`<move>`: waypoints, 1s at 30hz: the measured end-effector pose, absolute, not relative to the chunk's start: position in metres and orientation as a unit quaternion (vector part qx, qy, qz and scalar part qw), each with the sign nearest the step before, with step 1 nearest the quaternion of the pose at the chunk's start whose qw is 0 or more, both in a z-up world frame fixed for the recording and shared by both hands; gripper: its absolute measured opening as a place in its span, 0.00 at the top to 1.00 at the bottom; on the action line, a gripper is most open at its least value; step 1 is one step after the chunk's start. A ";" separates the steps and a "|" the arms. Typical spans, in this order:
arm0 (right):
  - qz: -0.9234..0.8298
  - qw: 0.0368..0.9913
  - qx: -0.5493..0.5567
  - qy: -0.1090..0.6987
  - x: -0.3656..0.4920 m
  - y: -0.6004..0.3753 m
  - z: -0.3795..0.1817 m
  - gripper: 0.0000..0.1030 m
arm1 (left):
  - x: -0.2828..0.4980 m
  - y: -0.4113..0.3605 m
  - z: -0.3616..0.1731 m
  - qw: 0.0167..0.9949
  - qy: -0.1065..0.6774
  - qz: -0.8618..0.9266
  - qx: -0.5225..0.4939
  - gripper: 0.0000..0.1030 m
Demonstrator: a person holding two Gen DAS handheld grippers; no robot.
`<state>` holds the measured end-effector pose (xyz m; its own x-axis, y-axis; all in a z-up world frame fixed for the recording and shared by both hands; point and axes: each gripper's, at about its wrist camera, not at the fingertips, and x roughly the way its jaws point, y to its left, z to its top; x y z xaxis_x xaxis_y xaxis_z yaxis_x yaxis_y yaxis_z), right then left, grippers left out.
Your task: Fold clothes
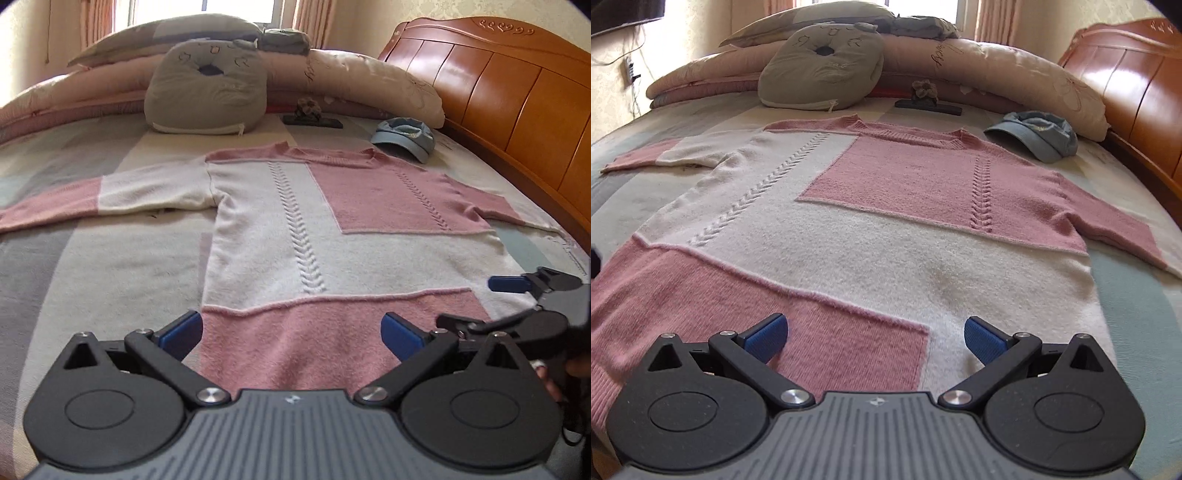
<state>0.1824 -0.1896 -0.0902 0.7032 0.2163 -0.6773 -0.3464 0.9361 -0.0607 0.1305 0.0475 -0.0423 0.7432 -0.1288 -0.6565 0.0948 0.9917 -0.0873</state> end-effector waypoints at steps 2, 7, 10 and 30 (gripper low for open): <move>0.188 0.917 -0.105 0.336 0.163 -0.182 -0.081 0.00 | 0.130 0.049 -0.042 0.934 0.356 -0.042 -0.012 0.01; 0.280 0.904 -0.112 0.303 0.140 -0.133 -0.075 0.00 | 0.116 0.058 -0.041 0.936 0.346 -0.059 -0.002 0.01; 0.297 0.895 -0.120 0.312 0.138 -0.114 -0.084 0.00 | 0.105 0.063 -0.039 0.939 0.341 -0.055 0.006 0.01; 0.272 0.908 -0.120 0.297 0.087 -0.146 -0.095 0.00 | 0.081 0.059 -0.038 0.940 0.328 -0.088 -0.020 0.01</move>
